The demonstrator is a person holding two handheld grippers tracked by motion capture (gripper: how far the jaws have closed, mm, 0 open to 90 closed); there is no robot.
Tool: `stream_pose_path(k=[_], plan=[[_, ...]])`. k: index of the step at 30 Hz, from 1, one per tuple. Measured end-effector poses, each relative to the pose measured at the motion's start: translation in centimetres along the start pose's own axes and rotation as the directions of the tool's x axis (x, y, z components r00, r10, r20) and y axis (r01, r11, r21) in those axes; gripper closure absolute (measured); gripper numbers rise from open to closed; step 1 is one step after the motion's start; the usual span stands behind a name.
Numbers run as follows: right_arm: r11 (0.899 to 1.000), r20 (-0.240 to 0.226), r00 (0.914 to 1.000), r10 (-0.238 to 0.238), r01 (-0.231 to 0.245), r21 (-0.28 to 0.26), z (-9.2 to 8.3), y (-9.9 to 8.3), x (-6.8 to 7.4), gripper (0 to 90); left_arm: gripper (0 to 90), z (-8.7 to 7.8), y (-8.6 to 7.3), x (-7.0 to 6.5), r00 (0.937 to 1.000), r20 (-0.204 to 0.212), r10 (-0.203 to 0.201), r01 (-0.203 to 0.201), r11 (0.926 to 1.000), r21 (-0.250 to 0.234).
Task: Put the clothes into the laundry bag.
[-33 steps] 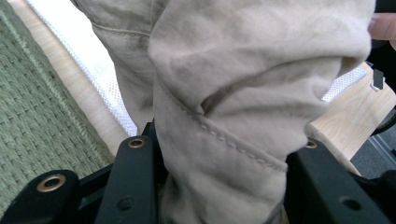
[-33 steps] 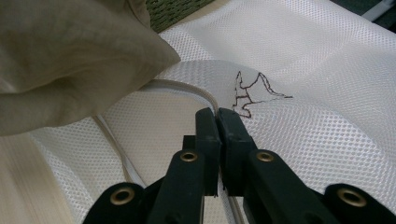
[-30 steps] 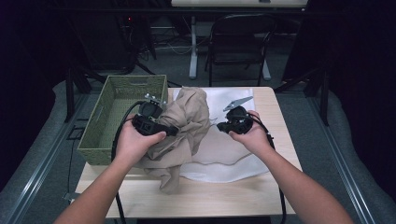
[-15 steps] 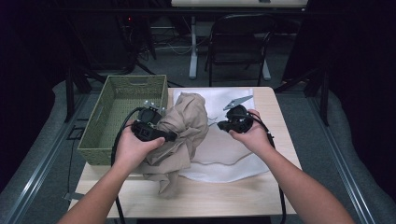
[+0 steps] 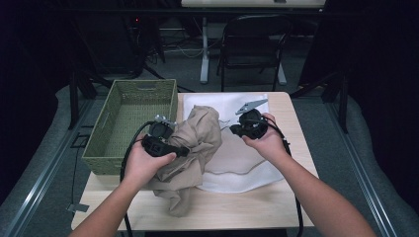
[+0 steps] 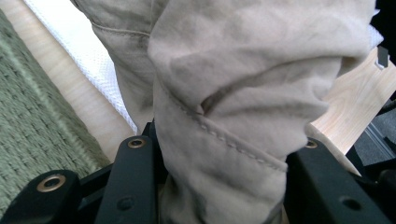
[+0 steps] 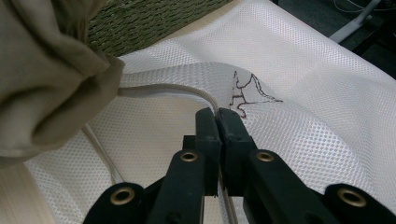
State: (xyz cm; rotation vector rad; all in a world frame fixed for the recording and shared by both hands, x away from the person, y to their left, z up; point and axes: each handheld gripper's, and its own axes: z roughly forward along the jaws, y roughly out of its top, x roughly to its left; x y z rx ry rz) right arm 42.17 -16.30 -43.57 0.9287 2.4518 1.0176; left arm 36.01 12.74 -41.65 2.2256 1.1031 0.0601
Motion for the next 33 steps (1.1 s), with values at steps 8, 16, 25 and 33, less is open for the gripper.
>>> stream_pose_path(k=[8,16,25,33], plan=[[1.0,-0.002,1.0,0.003,-0.003,-0.002,0.0,0.1,0.0,87.5,60.3,1.4,-0.8,-0.4,0.9998,0.018,0.005,-0.005,0.9999,0.012],[1.0,-0.002,1.0,0.001,-0.001,-0.004,0.1,0.1,0.2,87.5,60.3,2.4,-1.7,-0.7,0.9996,0.026,0.006,-0.007,0.9999,0.009],[1.0,-0.003,1.0,-0.001,0.001,-0.01,0.2,0.2,0.3,87.5,60.3,4.1,-2.8,-1.5,0.9985,0.053,0.015,-0.016,0.9998,0.012],[1.0,-0.002,1.0,0.001,-0.001,-0.016,0.3,0.3,0.5,87.5,60.3,5.5,-3.6,-2.4,0.9975,0.052,0.047,-0.048,0.9987,0.018]])
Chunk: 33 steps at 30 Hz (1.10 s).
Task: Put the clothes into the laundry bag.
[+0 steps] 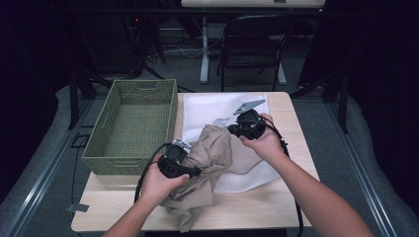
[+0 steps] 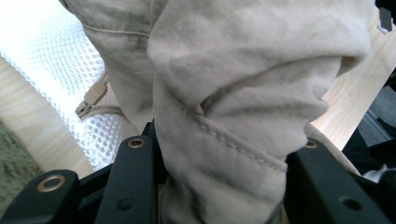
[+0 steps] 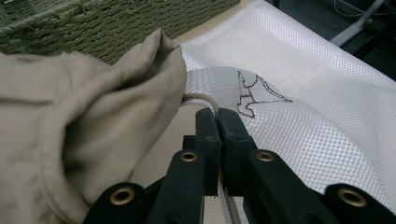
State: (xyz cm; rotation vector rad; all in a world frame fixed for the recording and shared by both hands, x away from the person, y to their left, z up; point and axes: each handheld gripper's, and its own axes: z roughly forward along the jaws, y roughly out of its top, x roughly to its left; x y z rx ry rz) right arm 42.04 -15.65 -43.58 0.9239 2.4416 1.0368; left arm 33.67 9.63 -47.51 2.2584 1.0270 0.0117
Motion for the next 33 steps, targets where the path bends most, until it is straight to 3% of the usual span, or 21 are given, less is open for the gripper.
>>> stream_pose_path(k=[8,22,33], plan=[[1.0,0.002,1.0,0.002,-0.002,-0.005,0.0,0.1,0.1,87.5,60.3,1.6,-0.3,-0.6,0.9995,0.008,0.029,-0.03,0.9991,0.031],[1.0,-0.005,1.0,0.001,-0.001,-0.017,0.1,0.2,0.4,87.5,60.3,4.3,-0.5,-1.2,0.999,0.017,0.041,-0.042,0.9965,0.072],[1.0,-0.009,1.0,-0.004,0.004,-0.021,-0.1,0.3,0.6,87.5,60.3,5.8,-0.7,-0.9,0.9997,0.017,0.015,-0.016,0.9965,0.082]])
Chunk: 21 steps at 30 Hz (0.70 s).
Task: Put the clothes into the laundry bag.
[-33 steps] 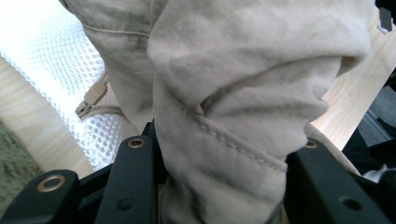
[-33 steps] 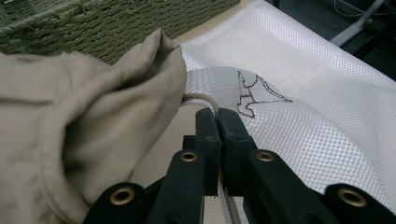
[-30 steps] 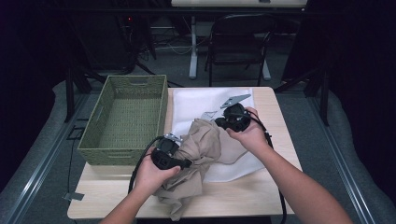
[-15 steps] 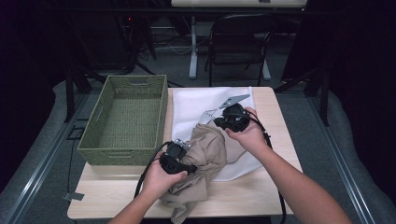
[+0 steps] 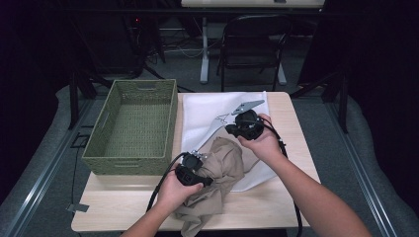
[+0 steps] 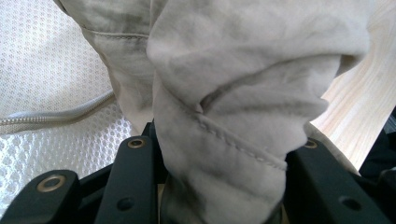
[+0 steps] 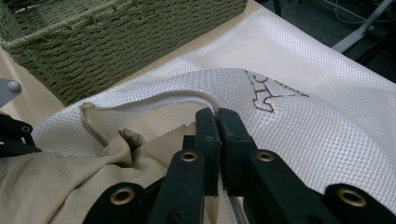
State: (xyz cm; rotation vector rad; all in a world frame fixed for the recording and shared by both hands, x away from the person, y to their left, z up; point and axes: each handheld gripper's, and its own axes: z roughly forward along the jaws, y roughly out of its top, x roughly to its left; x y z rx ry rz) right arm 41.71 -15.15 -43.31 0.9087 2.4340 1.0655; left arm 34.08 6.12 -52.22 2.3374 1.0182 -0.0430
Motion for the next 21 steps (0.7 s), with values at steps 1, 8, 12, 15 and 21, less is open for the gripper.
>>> stream_pose_path(k=[1,8,12,15,21], plan=[[1.0,0.003,1.0,-0.001,0.001,-0.003,0.0,0.0,0.0,87.5,60.3,0.0,0.0,0.0,1.0,-0.001,0.0,0.0,1.0,0.0],[1.0,0.002,1.0,-0.003,0.003,-0.012,-0.2,0.0,0.2,87.5,60.2,0.3,0.2,0.2,0.9995,-0.01,-0.03,0.029,0.9995,-0.015],[1.0,-0.002,0.9999,-0.012,0.012,-0.02,-0.4,0.1,0.6,87.5,60.1,0.5,0.7,0.2,0.999,-0.017,-0.041,0.041,0.999,-0.019],[1.0,-0.005,0.9998,-0.022,0.021,-0.019,-0.5,0.2,0.8,87.5,60.0,0.7,1.1,0.2,0.9987,-0.024,-0.046,0.045,0.9988,-0.021],[0.999,-0.003,0.9997,-0.024,0.024,-0.027,-0.7,0.2,0.9,87.5,59.6,1.1,1.9,0.3,0.9981,-0.048,-0.039,0.038,0.999,-0.025]])
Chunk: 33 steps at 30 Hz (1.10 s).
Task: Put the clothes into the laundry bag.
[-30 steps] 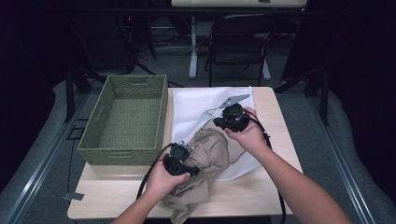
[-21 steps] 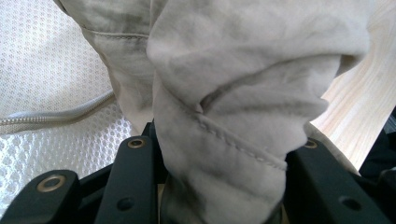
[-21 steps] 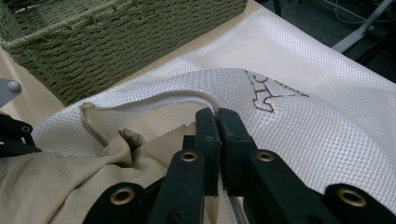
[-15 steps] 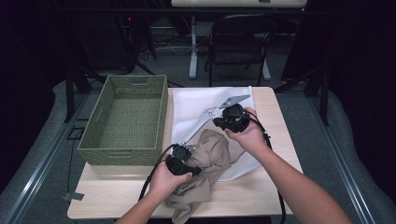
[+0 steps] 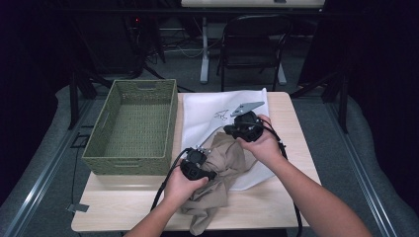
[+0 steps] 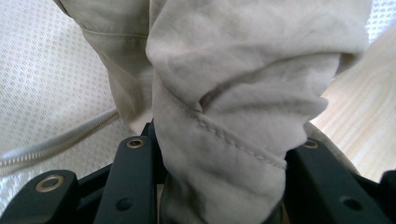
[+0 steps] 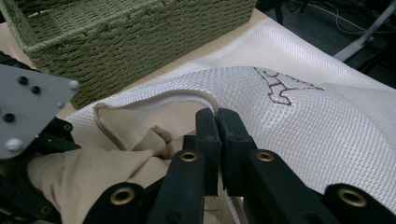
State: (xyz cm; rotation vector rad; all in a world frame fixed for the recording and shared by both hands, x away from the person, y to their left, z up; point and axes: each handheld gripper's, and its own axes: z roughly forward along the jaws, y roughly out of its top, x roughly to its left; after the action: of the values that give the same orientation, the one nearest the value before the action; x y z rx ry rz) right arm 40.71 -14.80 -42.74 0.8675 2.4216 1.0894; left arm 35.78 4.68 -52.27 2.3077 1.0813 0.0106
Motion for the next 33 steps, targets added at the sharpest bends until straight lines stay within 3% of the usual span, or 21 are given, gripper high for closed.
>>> stream_pose_path(k=[10,22,28,33], plan=[[1.0,-0.006,1.0,-0.002,0.001,-0.015,-0.3,0.0,0.3,87.5,59.4,0.6,1.1,0.2,0.9992,-0.021,-0.034,0.033,0.9987,-0.039],[1.0,-0.012,0.9999,0.008,-0.008,-0.012,-0.2,-0.4,0.3,87.6,59.1,0.1,1.6,-0.2,0.9984,-0.047,-0.031,0.028,0.9985,-0.047],[1.0,-0.015,0.9998,0.01,-0.01,-0.02,-0.1,-0.6,0.3,87.6,55.4,1.5,1.5,0.3,0.9973,-0.047,-0.057,0.055,0.9972,-0.05],[1.0,-0.013,0.9997,0.018,-0.019,-0.016,-0.1,-0.8,0.2,87.5,48.5,2.4,1.5,0.5,0.9935,-0.099,-0.056,0.052,0.9976,-0.045]])
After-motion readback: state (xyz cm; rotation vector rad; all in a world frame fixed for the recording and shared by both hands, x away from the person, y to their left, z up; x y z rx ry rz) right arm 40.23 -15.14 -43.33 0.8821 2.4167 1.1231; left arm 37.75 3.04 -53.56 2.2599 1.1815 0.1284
